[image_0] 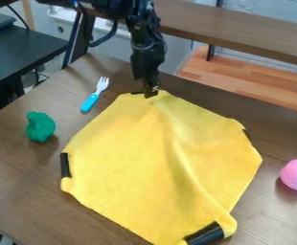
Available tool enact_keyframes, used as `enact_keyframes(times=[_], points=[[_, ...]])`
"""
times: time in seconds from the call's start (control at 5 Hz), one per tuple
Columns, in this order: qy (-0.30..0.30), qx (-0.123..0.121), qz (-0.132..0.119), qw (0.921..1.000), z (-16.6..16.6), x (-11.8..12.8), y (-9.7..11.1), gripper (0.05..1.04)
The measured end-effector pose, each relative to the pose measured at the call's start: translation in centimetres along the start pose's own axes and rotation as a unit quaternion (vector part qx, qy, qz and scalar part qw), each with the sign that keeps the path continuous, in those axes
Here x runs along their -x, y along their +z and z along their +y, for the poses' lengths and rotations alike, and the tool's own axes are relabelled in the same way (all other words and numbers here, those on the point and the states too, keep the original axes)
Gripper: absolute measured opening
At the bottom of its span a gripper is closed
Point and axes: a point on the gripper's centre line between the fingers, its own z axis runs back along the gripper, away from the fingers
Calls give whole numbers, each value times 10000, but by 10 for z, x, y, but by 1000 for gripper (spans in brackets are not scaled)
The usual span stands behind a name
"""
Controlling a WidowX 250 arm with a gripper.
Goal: Fold the cloth from top left to the bottom right
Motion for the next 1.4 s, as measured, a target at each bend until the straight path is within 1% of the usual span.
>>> enact_keyframes(times=[0.2, 0.4, 0.6, 0.8, 1.0, 1.2, 1.4], points=[[-17, 164, 106, 9998, -5, 3, -11, 947], [25, 314, 215, 9993, -9, 6, -18, 672], [41, 344, 183, 9992, -9, 6, -18, 370], [-4, 374, 171, 9992, -11, 7, -19, 153], [27, 473, 67, 9989, -16, 11, -17, 59], [-141, 500, -126, 9986, -31, 10, -1, 49], [-560, 436, -616, 9956, -58, -10, 38, 49]])
